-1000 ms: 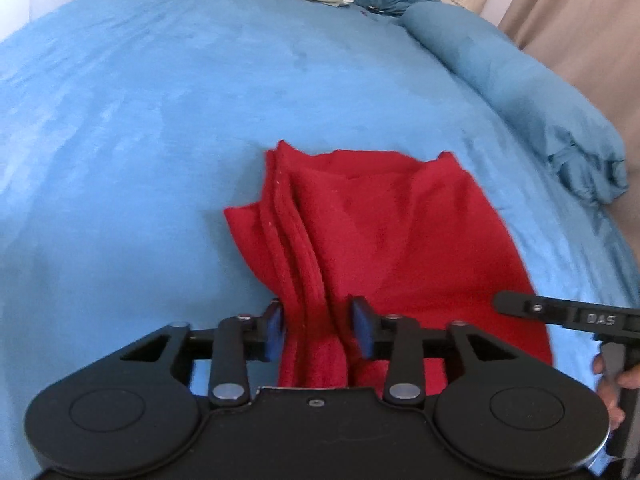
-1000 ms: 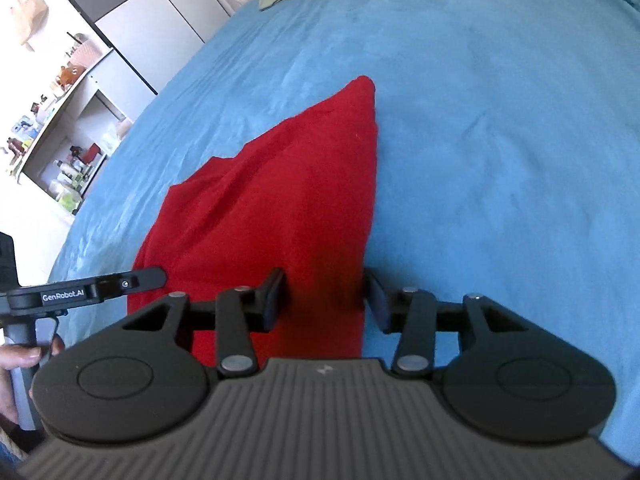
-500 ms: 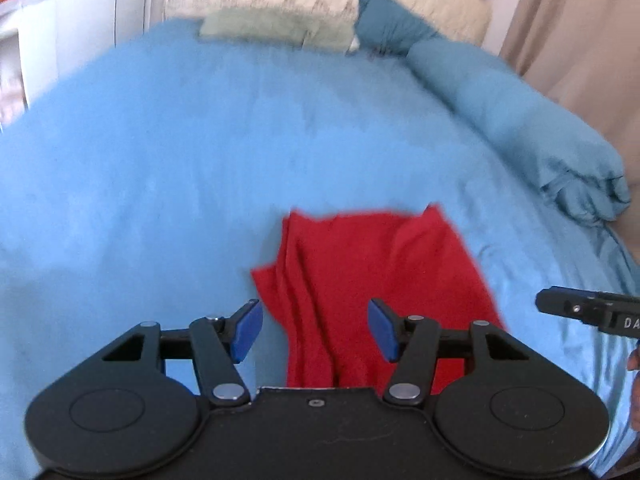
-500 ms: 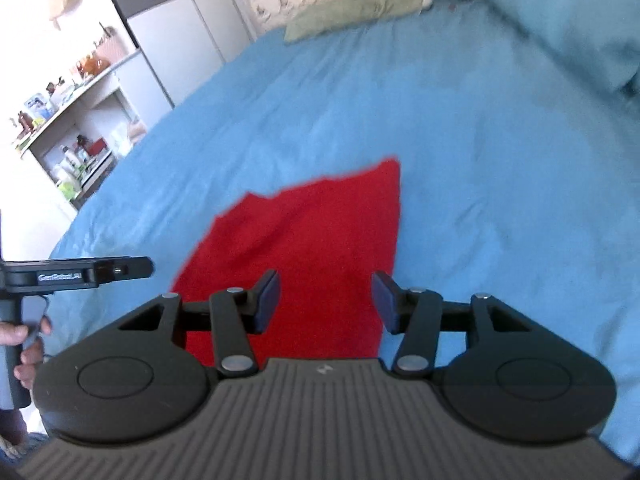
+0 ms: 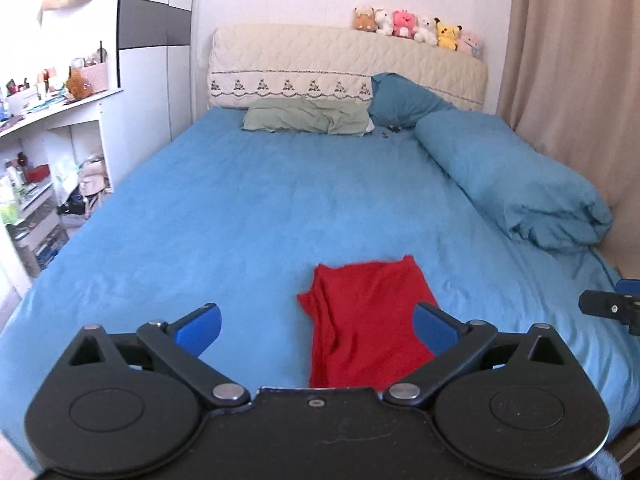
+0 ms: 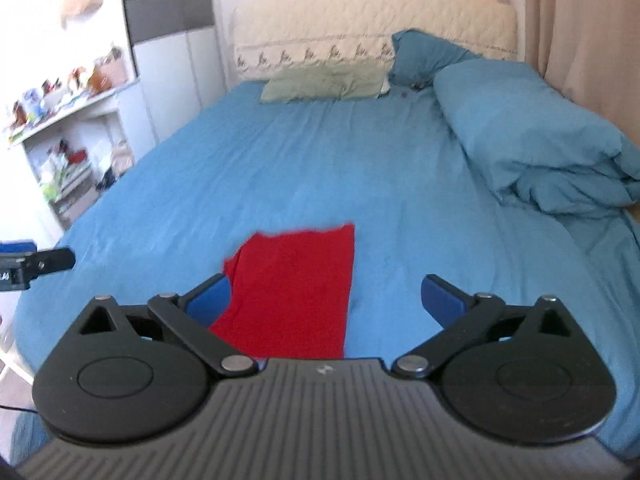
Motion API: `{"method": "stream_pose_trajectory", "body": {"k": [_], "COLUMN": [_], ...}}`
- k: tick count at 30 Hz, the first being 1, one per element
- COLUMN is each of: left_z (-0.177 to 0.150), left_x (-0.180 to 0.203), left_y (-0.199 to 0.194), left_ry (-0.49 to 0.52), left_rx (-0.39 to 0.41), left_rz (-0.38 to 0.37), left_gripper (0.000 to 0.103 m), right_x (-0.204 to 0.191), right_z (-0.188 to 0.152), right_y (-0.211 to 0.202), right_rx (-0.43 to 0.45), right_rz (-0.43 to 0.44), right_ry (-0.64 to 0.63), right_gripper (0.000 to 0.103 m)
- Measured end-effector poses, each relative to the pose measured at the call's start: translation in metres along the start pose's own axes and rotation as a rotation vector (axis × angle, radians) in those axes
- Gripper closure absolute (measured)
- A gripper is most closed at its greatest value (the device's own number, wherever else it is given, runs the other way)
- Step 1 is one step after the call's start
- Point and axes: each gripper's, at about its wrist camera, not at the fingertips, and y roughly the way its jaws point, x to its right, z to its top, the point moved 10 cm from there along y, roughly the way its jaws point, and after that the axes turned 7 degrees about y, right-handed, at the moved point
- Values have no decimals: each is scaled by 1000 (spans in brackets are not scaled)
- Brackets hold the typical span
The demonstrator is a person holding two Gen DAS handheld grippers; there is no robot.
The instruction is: Fold small clothes
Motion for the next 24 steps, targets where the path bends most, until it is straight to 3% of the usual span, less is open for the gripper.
{"method": "stream_pose_trajectory", "body": {"k": [5, 14, 24], "left_z": [-35, -79, -87], "left_x": [16, 28, 42], "left_y": [-24, -45, -43], "left_ry": [-10, 55, 69], "left_rx": [-28, -46, -59], "left_rz": [8, 45, 22], "left_gripper": [0, 0, 0], "right_x": [-10, -10, -2], "right_z": [-43, -109, -126], "right_y": [-29, -39, -41], "right_rx": [-24, -120, -135], "right_rz": [-79, -99, -137], "right_ry": [-43, 39, 27], "right_gripper": [0, 0, 0]}}
